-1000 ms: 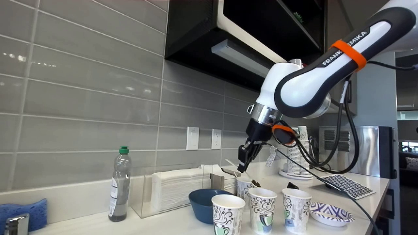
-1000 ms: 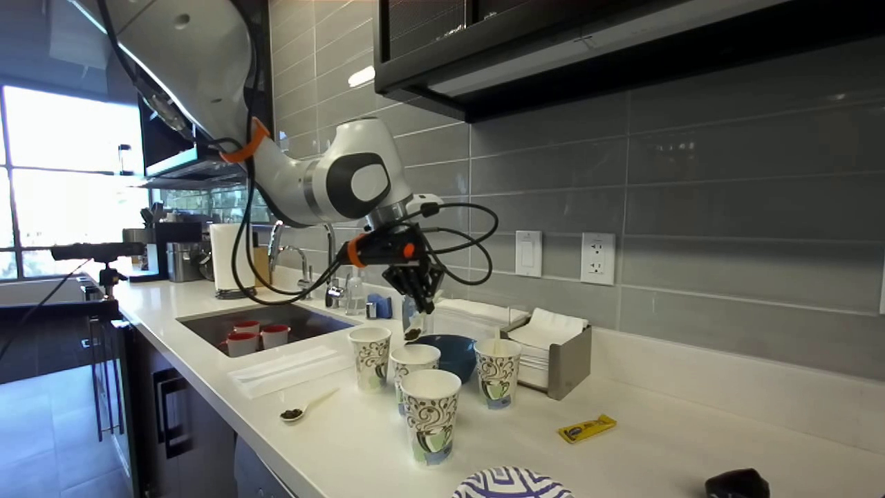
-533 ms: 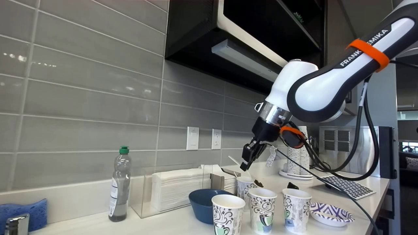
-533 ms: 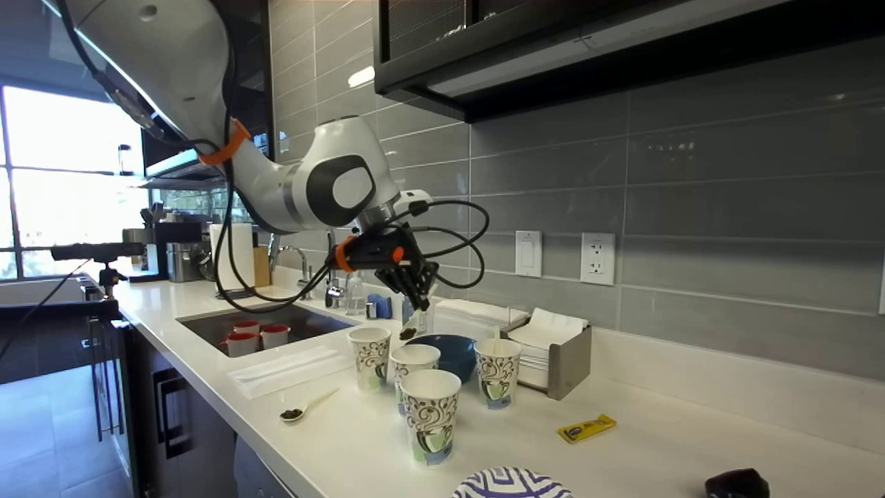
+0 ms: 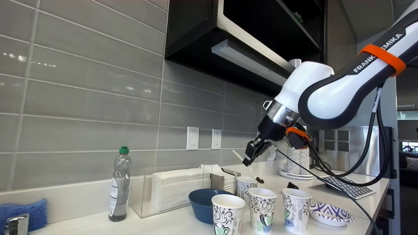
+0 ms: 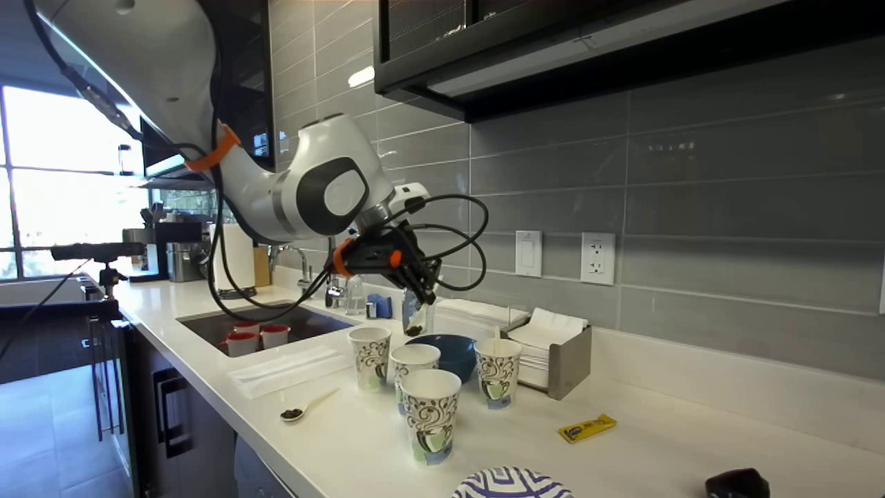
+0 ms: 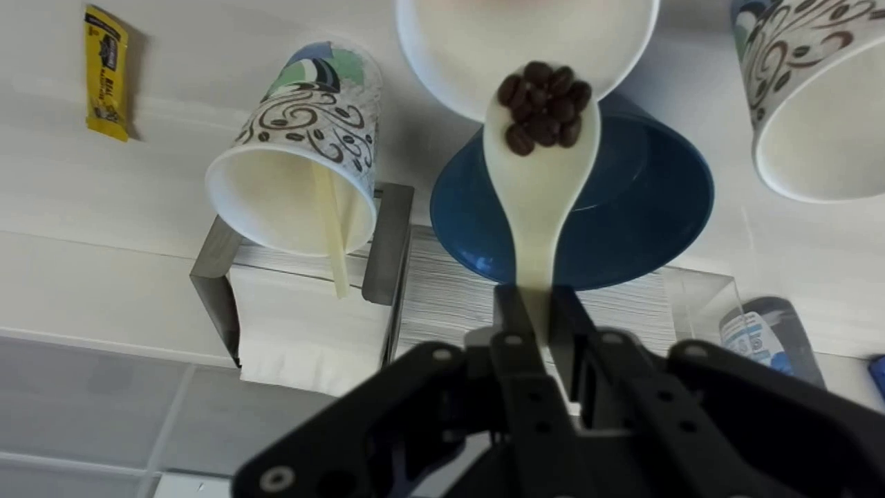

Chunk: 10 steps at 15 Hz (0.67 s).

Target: Pick up the plastic spoon on the right and pour its contents into paper cup in the middle

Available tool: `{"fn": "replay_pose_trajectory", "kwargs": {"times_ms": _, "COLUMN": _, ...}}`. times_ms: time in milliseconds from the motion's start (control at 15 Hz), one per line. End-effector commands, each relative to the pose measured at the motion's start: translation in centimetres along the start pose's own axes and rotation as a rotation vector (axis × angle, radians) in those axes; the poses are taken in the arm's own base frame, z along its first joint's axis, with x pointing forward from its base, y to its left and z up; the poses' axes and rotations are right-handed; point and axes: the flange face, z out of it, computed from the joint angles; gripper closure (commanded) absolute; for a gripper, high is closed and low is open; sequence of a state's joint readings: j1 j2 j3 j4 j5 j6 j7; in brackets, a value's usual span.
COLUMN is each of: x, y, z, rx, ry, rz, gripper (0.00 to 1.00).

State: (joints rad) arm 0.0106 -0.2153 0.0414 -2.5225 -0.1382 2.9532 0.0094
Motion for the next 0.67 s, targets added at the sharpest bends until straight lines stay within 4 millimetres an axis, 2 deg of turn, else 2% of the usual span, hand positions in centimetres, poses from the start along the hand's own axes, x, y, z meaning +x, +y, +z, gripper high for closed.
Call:
{"fn": "replay_pose_trajectory", "kwargs": {"times_ms": 0, "x": -0.5, "y": 0.2, "z": -0.8, "rx": -0.015, "ry": 0.053, "rz": 0.014, "gripper": 0.97}}
{"fn": "replay_pose_trajectory", "kwargs": {"times_ms": 600, "x": -3.6, "y": 0.5, "z": -2.6, "rx": 0.0, "ry": 0.13, "rz": 0.045, "gripper": 0.97}}
